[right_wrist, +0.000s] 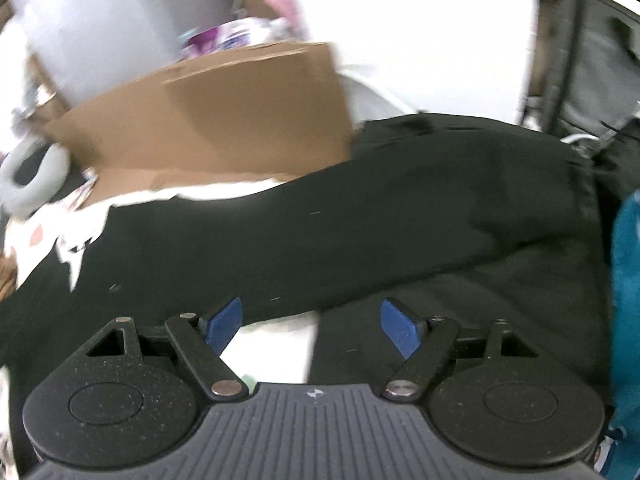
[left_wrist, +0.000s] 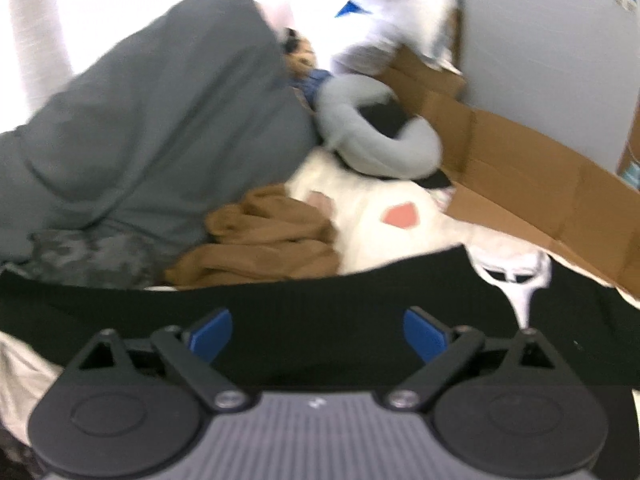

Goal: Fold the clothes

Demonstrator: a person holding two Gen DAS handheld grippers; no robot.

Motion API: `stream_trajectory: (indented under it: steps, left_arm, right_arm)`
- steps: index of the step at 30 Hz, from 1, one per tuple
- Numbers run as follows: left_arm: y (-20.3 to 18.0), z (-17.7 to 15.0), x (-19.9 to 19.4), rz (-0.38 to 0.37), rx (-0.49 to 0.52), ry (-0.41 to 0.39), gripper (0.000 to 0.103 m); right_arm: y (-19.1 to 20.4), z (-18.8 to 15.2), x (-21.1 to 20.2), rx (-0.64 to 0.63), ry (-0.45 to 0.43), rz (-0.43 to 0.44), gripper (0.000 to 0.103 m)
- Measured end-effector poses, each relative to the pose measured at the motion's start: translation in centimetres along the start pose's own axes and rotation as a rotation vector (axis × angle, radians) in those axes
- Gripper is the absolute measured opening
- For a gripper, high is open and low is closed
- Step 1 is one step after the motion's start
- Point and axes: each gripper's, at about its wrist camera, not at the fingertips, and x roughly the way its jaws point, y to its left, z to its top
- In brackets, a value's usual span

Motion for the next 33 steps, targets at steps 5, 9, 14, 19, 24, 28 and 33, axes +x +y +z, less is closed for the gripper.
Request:
stream_trajectory:
  steps: [5,9,14,19,24,28,33]
  left_arm:
    - [-5.3,-1.1,2.0,-0.072,0.023,0.035,0.095]
    - [-9.6,-2.2,3.7,-0.136,0.077,0.061,0.095]
    - [-13.4,-3.9,5.6,-0.195,0.123,0.086,0.095]
    - [-15.5,-6.2,7.1,-0.229,0.165,0.113,0.095]
    - [-16.8,-8.4,8.0,-0.241,0.192,0.137,0.095]
    - [-17.5,-9.7,8.5,-0.255,0.188,0.14,0.095]
    - [-17.8,-10.8,9.0,-0.273,0.151,0.163,0.095]
  right_arm:
    - [-3.9,0.1,0.5,0.066,-0.067,-0.046,0.081]
    - [-6.0,0.6,1.1,0.069,-0.121,-0.066,0.08]
    - [-8.6,0.8,1.9,0.089,-0.184,-0.085,0.076]
    - [-11.9,0.7,3.0,0.18,-0.181,-0.092,0.071]
    - [-13.7,0.3,3.6,0.231,-0.181,-0.11,0.07]
    - [-15.2,0.1,3.9,0.299,-0.206,-0.093,0.07]
    - [-16.6,0.2,3.9,0.379,-0.261,-0.056,0.07]
